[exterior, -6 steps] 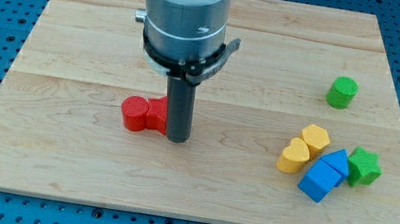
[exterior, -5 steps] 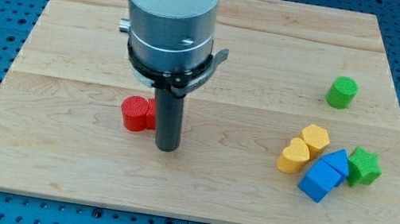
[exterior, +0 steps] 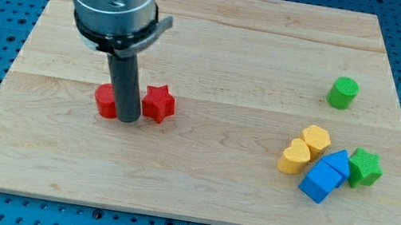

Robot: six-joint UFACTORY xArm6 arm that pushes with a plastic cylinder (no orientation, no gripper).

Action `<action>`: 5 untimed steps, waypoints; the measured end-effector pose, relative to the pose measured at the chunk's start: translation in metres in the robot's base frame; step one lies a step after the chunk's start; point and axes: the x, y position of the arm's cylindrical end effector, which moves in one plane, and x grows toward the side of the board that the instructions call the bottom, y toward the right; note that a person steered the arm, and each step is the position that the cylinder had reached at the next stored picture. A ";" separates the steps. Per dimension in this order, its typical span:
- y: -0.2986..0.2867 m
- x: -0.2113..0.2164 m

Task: Separate the red circle from the red star

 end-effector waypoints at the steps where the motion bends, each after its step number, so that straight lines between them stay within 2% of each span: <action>1: -0.007 0.010; 3: -0.028 0.016; 5: -0.050 -0.009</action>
